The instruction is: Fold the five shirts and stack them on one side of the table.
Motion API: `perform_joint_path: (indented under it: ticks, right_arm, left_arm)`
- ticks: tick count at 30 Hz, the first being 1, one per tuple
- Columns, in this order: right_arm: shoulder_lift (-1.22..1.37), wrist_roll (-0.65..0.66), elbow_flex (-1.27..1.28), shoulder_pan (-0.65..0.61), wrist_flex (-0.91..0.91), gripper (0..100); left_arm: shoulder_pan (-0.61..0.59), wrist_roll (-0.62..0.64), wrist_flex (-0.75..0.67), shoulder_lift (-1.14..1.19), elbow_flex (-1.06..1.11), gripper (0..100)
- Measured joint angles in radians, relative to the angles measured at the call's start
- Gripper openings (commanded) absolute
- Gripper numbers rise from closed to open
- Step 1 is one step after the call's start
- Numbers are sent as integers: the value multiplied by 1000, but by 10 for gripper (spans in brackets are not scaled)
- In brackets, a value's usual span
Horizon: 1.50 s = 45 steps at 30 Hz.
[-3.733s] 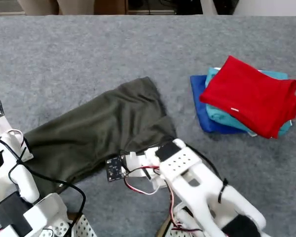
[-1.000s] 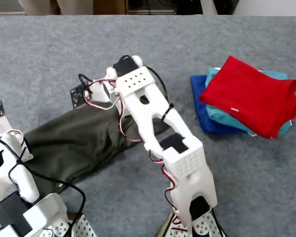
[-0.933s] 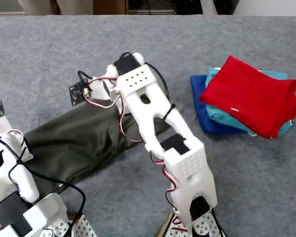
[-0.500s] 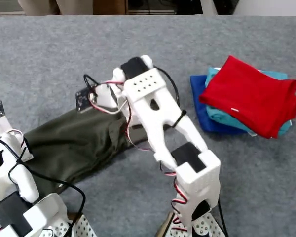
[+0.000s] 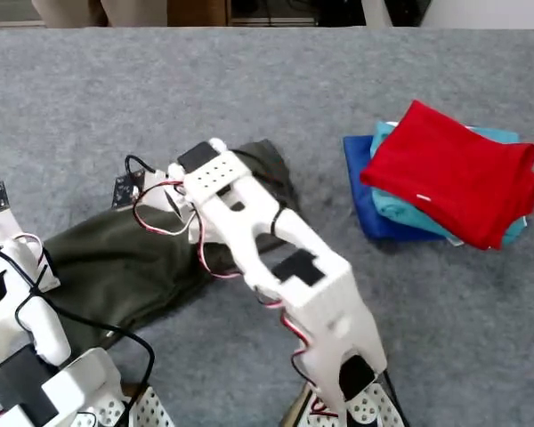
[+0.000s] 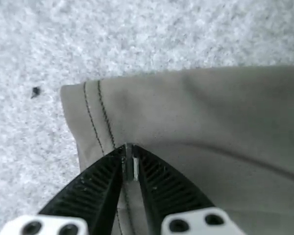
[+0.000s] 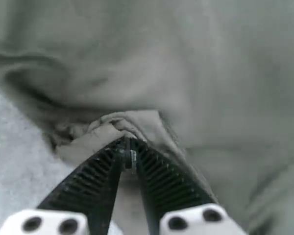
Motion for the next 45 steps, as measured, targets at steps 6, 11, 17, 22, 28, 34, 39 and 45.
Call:
perform_joint_path:
  ticks: [6, 11, 17, 22, 28, 34, 39, 45]
  right_arm:
    - [146, -60, -249, -3, 51, 5]
    - [161, -60, -453, 5, 261, 5]
    - [127, -60, -552, 64, 347, 5]
    - [-21, -60, -494, 68, 347, 5]
    - [-186, -60, -308, 77, 347, 5]
    - [-273, -37, -155, 114, 347, 5]
    - [-322, -32, -95, 121, 347, 5]
    - [-333, -32, -91, 124, 347, 5]
  left_arm:
    - [0, 0, 0, 0, 0, 20]
    - [0, 0, 0, 0, 0, 20]
    - [-35, -8, 89, -9, -74, 26]
    - [-77, -95, 416, -37, -282, 123]
    - [-186, -195, 669, -38, -486, 196]
    - [-236, -261, 661, 3, -456, 199]
    - [-287, -270, 554, 121, -450, 199]
    - [-293, -270, 529, 258, -450, 198]
